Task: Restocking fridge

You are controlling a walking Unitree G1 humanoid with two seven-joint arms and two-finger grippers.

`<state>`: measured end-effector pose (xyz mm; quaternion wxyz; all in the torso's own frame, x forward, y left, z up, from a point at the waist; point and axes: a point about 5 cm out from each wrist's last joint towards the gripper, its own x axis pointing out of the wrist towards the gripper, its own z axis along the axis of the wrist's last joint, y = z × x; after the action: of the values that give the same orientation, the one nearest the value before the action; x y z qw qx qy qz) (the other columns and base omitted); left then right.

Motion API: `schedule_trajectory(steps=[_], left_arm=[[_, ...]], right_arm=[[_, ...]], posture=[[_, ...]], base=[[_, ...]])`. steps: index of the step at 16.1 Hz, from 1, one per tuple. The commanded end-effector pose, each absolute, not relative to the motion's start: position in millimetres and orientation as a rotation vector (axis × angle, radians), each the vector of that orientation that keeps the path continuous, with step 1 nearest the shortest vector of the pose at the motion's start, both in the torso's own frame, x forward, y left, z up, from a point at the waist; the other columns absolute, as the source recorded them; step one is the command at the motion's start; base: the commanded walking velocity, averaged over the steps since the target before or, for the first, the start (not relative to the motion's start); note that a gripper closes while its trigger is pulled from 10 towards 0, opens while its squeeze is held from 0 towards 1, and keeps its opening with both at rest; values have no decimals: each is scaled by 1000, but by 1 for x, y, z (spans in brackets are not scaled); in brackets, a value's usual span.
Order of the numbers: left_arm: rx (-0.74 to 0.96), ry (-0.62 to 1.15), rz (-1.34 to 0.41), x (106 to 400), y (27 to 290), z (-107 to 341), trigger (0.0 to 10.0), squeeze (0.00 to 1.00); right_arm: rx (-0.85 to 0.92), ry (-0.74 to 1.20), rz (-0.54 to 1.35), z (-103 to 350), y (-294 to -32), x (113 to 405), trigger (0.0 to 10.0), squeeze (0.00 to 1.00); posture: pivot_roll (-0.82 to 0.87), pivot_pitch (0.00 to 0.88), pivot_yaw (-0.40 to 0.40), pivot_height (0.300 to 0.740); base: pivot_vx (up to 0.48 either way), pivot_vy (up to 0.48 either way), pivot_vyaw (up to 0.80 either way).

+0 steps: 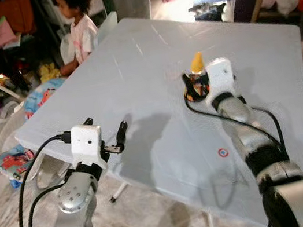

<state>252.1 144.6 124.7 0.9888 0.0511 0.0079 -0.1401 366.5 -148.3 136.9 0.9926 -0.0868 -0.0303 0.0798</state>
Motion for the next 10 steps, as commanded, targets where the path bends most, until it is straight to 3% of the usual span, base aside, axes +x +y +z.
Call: schedule_trajectory(steps=[1, 4, 5, 10], left_arm=[[109, 29, -279, 248, 149, 126, 10000, 0], [129, 41, -284, 246, 153, 127, 10000, 0], [134, 44, -287, 245, 153, 128, 10000, 0], [158, 56, -286, 247, 154, 134, 10000, 0]], right_arm=[[-216, -83, 180, 143, -145, 371, 10000, 0], [-278, -100, 164, 157, -146, 383, 10000, 0], [-269, -106, 161, 162, -148, 386, 0, 0], [-234, -84, 118, 162, -154, 388, 0, 0]], posture=[[157, 66, 26, 740], [176, 81, 35, 740], [183, 88, 37, 740], [163, 121, 43, 740]], base=[[0, 0, 0], [0, 0, 0], [0, 0, 0], [0, 0, 0]])
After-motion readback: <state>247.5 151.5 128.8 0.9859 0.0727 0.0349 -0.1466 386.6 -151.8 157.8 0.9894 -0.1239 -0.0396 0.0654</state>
